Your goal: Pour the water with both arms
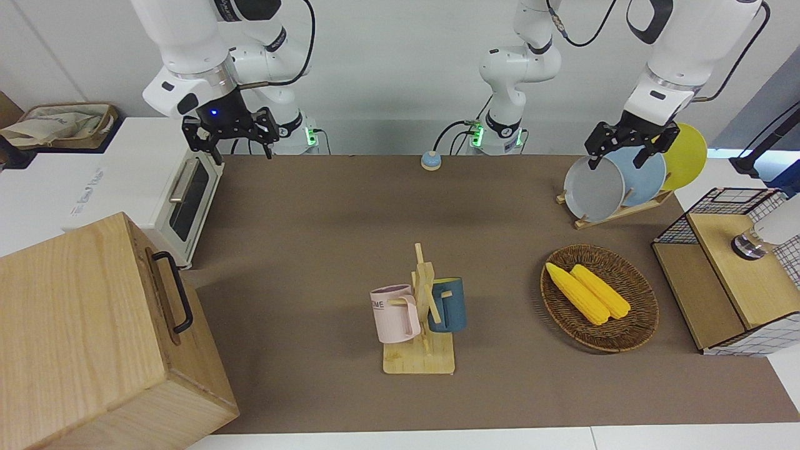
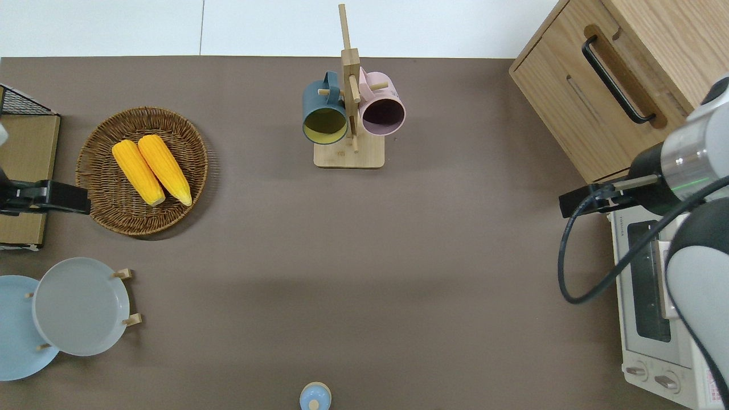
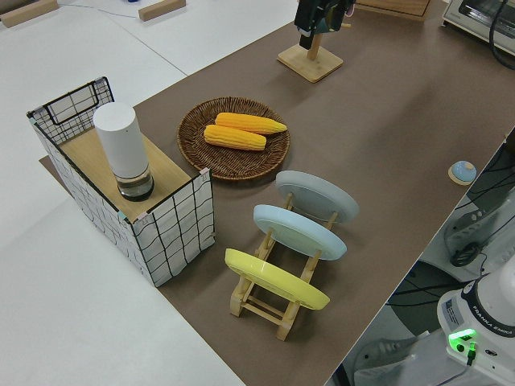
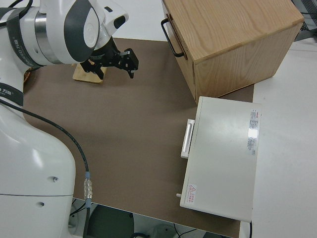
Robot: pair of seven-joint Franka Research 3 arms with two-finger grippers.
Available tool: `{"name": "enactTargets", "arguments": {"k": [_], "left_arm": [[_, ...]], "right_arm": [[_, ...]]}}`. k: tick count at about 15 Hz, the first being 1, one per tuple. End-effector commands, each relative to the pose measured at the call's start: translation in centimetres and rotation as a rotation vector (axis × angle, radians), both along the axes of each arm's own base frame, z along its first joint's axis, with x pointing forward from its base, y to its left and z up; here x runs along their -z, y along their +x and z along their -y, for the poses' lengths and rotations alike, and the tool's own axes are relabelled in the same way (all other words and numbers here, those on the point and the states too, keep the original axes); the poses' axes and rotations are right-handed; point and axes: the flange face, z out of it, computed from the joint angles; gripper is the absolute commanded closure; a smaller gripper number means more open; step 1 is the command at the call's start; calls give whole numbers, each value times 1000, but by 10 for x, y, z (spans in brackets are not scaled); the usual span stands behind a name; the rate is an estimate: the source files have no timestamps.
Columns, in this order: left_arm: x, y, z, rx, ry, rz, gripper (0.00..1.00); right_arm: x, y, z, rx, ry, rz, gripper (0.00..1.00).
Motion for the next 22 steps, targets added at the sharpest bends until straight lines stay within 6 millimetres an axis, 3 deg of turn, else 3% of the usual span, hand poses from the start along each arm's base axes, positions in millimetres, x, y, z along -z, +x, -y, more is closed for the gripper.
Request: {"name": "enactTargets", "arguments": {"k": [1, 6, 8, 14, 19, 22], "left_arm": [[1, -6, -53, 41, 11, -9, 2], [2, -13, -124, 120, 11, -5, 2], [3, -16, -147, 132, 11, -7, 2], [2, -27, -199, 118, -4, 28, 2], [0, -41, -231, 127, -1, 32, 2], [-5, -45, -256, 94, -13, 111, 2]], "right_arm": [[27, 6, -30, -24, 12, 10, 11], [74, 23, -100, -20, 19, 61, 11], [88, 33, -117, -28, 28, 96, 11], [125, 56, -150, -72, 48, 172, 11], [152, 75, -164, -116, 66, 241, 11], [158, 83, -168, -134, 75, 287, 11]]}}
